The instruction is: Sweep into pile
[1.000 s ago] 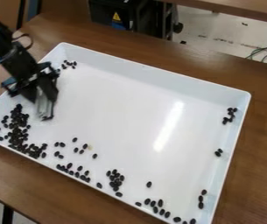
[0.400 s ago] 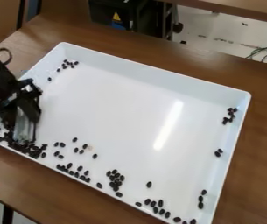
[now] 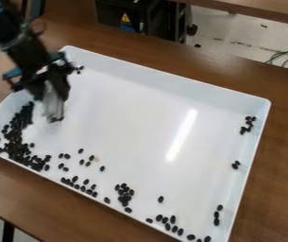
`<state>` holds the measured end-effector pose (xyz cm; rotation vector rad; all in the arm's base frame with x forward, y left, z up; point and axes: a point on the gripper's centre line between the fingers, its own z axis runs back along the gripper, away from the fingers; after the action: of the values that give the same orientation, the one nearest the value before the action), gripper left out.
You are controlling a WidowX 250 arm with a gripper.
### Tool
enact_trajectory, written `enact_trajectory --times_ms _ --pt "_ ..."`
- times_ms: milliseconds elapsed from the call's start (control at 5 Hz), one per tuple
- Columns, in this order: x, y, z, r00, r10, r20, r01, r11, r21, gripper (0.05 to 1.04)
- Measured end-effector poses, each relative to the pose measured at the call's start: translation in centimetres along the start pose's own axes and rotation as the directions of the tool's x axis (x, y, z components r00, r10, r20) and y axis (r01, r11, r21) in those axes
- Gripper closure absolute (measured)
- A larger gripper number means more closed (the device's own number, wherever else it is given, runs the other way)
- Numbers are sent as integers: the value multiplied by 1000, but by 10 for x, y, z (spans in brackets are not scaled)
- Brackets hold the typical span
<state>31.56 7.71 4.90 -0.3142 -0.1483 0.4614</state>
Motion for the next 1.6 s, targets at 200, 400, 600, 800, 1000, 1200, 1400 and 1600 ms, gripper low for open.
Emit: enact_trajectory --times_ms 200,400,600,800,1000,1200,1400,1600 --pt "0 0 -25 998 -14 -63 16 1000 27 727" --pt "15 8 -44 995 -15 -97 20 998 57 727" --pt "24 13 -50 993 1 -114 9 996 90 656" --pt "22 9 -48 986 -103 -134 111 993 48 370" --pt "11 -12 -34 984 -143 -105 146 989 23 97" --pt "-4 -59 -20 966 -245 -88 248 969 19 69" --pt "-24 -98 -2 953 -291 -84 298 950 90 81" --pt "-60 -144 13 915 -394 -88 401 912 87 84"
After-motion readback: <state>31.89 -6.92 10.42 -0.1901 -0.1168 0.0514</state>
